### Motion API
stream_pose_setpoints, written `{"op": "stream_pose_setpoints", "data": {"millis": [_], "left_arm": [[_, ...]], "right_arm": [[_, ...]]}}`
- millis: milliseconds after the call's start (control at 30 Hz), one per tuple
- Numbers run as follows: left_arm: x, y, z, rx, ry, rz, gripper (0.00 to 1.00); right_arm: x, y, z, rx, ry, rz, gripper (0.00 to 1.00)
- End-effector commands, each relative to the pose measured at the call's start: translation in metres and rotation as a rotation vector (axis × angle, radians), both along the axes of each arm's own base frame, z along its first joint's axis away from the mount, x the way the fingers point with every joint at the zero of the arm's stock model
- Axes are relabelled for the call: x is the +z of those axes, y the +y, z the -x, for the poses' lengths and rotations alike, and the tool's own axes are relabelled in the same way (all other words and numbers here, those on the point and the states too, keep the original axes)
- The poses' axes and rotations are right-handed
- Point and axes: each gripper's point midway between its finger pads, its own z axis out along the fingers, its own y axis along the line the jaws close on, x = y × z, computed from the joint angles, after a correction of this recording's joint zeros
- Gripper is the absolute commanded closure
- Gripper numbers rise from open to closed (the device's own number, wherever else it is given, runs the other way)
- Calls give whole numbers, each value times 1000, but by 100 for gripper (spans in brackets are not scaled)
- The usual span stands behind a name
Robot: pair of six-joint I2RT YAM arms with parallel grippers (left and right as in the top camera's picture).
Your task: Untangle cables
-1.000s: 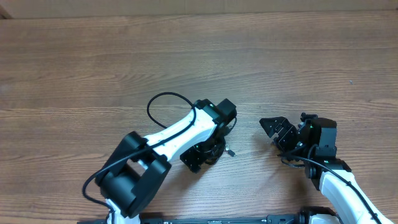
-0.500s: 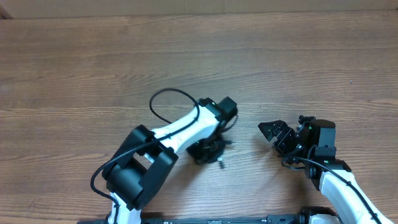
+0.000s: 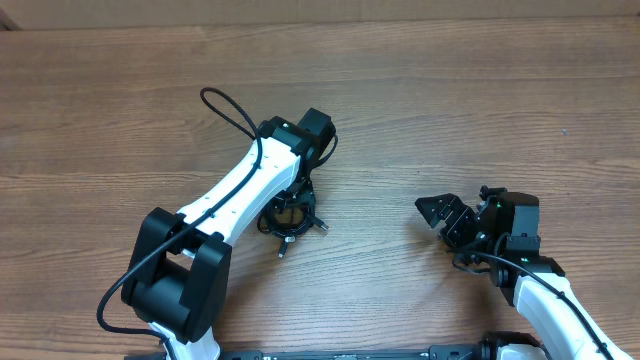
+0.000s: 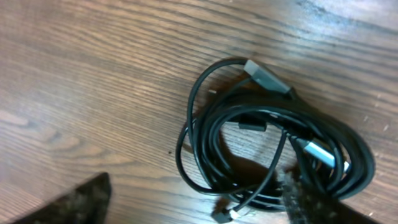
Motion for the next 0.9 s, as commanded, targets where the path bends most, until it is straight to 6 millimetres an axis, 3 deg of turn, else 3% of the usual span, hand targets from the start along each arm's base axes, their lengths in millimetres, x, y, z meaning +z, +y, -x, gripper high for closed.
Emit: {"op": "stream_pose_setpoints", "data": {"millis": [0, 67, 167, 400, 433, 533, 667, 767, 867], "left_arm": [[-5, 16, 17, 230, -1, -32, 24], [-12, 25, 30, 410, -6, -57, 20], [-26, 28, 39, 523, 9, -35, 20], [-75, -3, 36, 423, 28, 191, 32], [-81, -4, 37, 415, 25, 207, 39], [-88, 4, 40, 412, 9, 175, 96], [-75, 26, 43, 403, 4, 65, 96], [-50, 38, 35, 335, -22, 5, 96], [-18, 33, 17, 205, -82, 42, 96]], "right_arm": [[3, -1, -1, 7, -12, 4, 0], [1, -1, 2, 7, 8, 2, 0], [-1, 3, 9, 21, 36, -19, 0], [-1, 3, 8, 22, 33, -20, 0], [-1, 3, 8, 22, 33, -20, 1], [-1, 3, 8, 23, 33, -20, 0], [8, 8, 3, 148, -82, 37, 0], [22, 17, 0, 243, -156, 36, 0], [44, 33, -1, 317, -205, -62, 2]]}}
